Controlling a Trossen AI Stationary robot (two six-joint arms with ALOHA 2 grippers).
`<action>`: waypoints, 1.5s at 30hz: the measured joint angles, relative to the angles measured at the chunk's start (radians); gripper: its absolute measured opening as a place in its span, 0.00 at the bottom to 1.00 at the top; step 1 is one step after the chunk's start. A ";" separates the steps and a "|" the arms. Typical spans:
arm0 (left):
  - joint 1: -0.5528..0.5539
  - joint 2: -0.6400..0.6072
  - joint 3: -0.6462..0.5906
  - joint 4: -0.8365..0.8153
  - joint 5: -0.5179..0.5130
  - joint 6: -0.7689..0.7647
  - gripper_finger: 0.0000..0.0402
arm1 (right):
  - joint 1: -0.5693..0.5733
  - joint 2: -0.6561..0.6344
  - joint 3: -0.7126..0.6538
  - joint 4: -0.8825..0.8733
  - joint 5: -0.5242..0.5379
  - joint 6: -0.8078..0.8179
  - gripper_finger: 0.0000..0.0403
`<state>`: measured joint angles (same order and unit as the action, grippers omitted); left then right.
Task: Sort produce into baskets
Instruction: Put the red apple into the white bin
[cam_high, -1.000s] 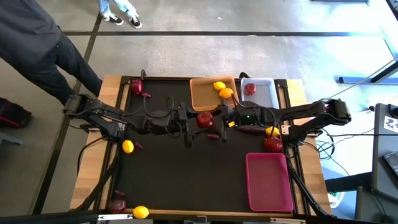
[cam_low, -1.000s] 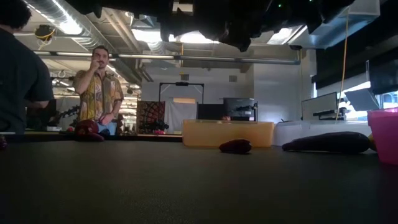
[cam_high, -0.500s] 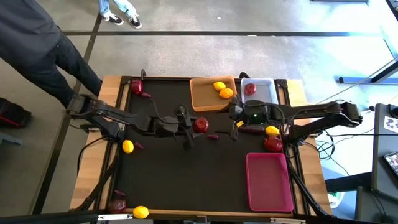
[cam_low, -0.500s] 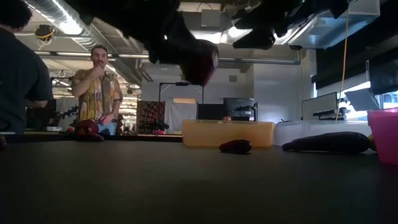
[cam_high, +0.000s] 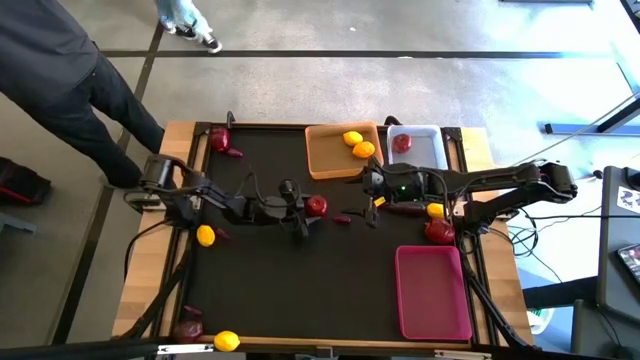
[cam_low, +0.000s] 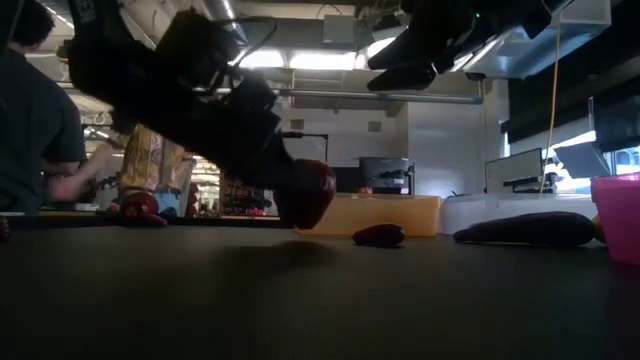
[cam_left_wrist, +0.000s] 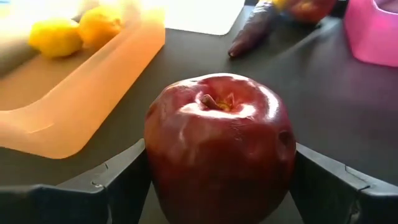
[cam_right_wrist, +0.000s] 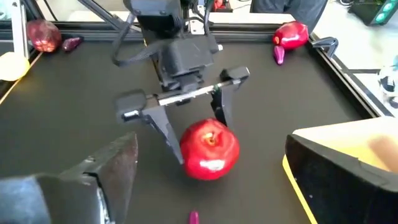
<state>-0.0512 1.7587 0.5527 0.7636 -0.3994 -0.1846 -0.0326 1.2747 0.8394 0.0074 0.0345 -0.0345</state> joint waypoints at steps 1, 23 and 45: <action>0.003 0.010 -0.006 0.028 0.005 0.001 0.79 | 0.000 0.000 0.000 0.001 0.000 0.000 0.88; 0.033 0.074 -0.006 0.079 0.030 -0.054 0.90 | 0.000 0.000 -0.001 0.010 0.001 0.000 0.88; 0.032 0.074 -0.006 0.084 0.030 -0.054 0.90 | 0.000 0.047 -0.001 0.001 0.002 -0.010 0.88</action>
<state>-0.0196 1.8332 0.5468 0.8473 -0.3695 -0.2386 -0.0330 1.3219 0.8385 0.0080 0.0366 -0.0448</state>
